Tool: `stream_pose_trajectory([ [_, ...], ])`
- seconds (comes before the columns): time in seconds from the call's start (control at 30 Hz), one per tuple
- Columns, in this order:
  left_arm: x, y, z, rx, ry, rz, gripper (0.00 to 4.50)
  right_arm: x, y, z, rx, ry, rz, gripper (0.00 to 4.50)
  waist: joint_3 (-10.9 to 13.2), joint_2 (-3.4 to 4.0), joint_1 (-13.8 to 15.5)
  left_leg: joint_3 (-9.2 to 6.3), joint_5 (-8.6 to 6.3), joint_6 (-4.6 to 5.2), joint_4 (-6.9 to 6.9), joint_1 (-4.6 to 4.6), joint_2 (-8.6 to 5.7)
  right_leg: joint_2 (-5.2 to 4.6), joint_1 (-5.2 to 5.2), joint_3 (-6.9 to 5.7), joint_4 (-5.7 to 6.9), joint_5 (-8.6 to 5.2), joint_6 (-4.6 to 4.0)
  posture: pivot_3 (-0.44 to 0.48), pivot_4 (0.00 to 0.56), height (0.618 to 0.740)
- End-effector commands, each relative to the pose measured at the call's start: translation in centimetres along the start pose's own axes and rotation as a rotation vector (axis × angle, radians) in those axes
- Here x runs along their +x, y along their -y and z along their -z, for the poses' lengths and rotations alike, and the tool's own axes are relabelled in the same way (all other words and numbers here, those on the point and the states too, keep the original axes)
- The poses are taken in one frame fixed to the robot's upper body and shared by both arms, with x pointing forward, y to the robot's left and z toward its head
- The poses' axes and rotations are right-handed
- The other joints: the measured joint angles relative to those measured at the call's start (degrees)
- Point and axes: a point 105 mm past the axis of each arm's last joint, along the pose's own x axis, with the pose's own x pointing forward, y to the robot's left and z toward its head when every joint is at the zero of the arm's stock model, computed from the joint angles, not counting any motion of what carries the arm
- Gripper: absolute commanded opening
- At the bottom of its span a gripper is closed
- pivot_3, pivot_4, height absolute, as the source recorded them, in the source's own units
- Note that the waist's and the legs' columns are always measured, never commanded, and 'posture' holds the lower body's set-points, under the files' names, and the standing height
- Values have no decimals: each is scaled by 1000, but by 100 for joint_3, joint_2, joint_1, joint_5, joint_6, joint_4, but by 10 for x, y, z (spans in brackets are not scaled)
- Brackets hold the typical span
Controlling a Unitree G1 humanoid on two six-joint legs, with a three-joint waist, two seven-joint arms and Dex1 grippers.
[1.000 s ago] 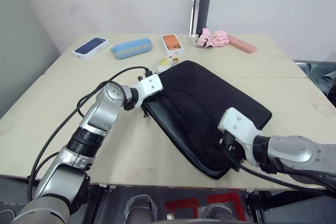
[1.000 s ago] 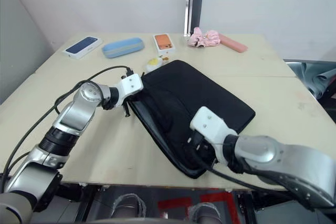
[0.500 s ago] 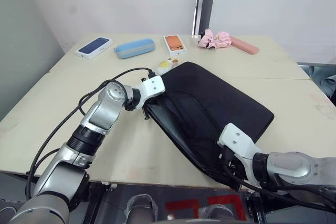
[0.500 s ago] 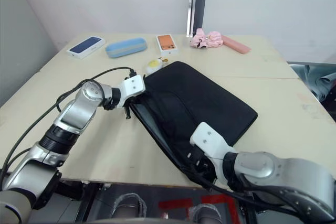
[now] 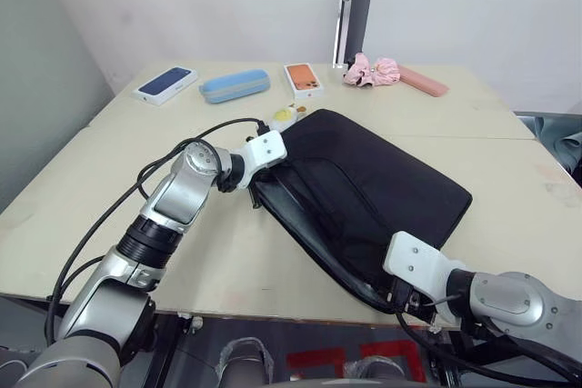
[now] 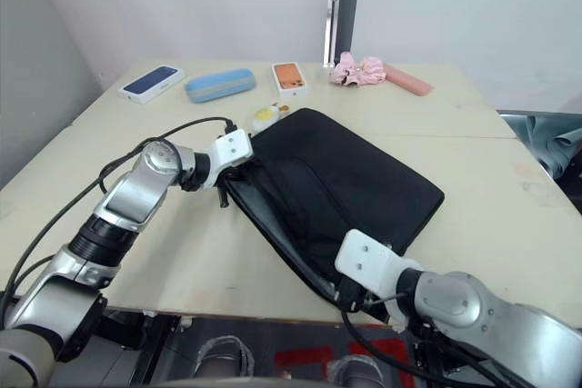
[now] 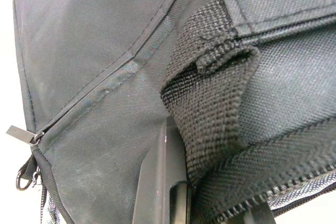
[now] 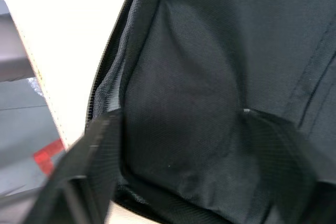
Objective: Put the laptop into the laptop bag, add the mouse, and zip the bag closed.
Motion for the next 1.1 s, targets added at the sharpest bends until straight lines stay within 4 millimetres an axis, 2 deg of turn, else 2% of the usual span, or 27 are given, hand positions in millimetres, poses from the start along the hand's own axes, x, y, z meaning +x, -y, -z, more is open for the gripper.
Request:
stream_pose_trajectory([
  [0.03,-9,-3,-18,50,54,24,0,-4,16,20,12,-85,18,1705,0,0,-4,1,-6,11,0,1,0,0,0,1,0,0,0,0,150,740],
  [0.2,-19,1,-10,85,22,98,0,-12,32,28,-33,-124,17,23,0,0,-44,2,-10,17,-1,1,0,1,-1,2,0,0,-1,0,150,740],
  [0.3,-27,2,-2,110,-7,140,0,-19,44,31,-57,-136,16,7,0,1,-57,6,-10,20,-5,1,0,1,-5,4,-1,-2,-4,0,150,740],
  [0.37,-33,4,5,124,-31,173,0,-23,58,34,-70,-146,43,7,1,1,-70,8,-11,21,-7,-1,1,1,-8,4,-1,-4,-7,0,150,740],
  [0.47,-35,4,7,132,-39,190,0,-25,64,36,-77,-145,48,7,1,2,-84,11,-11,24,-8,-1,1,1,-11,5,0,-5,-10,0,150,740],
  [0.53,-47,16,17,202,-72,283,0,-25,104,46,-103,-184,151,7,2,2,-146,11,-10,25,-9,0,2,1,-11,5,2,-6,-11,0,150,740],
  [0.6,-55,22,23,254,-101,325,0,-24,130,51,-154,-210,193,7,2,4,-222,20,-11,27,-1,0,7,5,-16,15,8,-4,-13,0,150,740],
  [0.77,-57,33,28,325,-136,325,0,-17,156,45,-193,-193,213,7,3,11,-225,29,-9,29,-5,4,12,10,-34,24,32,-11,-25,0,150,740],
  [0.9,-52,44,27,354,-147,302,0,-15,155,38,-204,-163,160,7,3,12,-206,39,8,65,-3,-6,11,10,-44,29,27,-13,-29,0,150,740],
  [1.03,-52,29,57,454,-287,180,0,-24,144,36,-196,-137,65,7,3,13,-174,40,5,62,-5,0,14,11,-43,30,32,-15,-32,0,150,740],
  [1.1,-52,27,62,479,-295,141,0,-32,142,34,-165,-109,46,7,2,15,-148,39,-3,49,-2,4,15,11,-37,30,34,-14,-32,0,150,740],
])
